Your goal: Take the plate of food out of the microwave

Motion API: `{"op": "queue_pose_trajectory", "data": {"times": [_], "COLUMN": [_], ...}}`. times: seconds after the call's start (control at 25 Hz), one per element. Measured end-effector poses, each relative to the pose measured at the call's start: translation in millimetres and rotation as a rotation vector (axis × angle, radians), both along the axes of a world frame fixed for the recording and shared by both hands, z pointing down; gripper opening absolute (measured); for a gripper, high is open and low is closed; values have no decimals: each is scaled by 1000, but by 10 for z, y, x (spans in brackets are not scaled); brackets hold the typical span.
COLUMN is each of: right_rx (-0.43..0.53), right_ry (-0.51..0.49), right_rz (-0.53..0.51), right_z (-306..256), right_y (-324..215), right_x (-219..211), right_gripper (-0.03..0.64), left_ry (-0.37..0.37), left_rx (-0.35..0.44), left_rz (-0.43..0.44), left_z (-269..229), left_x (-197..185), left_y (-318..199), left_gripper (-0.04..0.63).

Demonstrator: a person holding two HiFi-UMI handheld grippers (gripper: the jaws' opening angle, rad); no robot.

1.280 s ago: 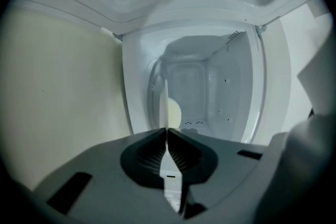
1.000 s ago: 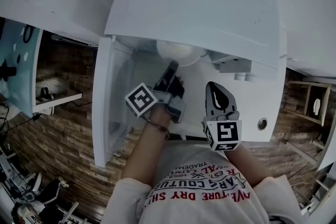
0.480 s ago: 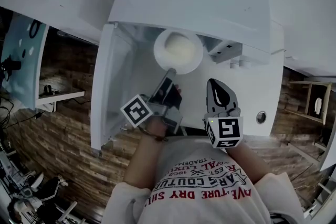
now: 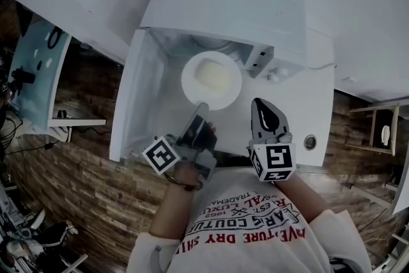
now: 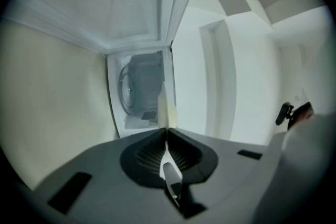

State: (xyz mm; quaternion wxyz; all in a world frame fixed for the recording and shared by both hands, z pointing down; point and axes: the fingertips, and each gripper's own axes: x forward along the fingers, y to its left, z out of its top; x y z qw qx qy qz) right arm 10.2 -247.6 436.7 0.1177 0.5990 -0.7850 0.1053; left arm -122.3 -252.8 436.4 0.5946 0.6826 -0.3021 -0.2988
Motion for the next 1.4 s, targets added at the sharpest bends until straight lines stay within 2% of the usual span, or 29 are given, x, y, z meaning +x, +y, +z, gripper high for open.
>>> {"op": "queue_pose_trajectory", "data": {"times": [0.44,0.84,1.4], "right_rx": [106,138,123], "right_ry": [-27,-4,15], "right_rz": [4,-33,-72], "right_z": [-430,-515,-486], "right_y": [154,278,210], "right_x": [116,85,-25], "right_gripper": [12,12,12], "left_ry": [-23,-15,-19], "left_rx": [122,144,118], "left_rz": [14,10,-15], "left_z": [-570,-673,-631], "left_x": [58,95,13], "left_y": [288,366,332], "left_gripper": [15,15,15]}}
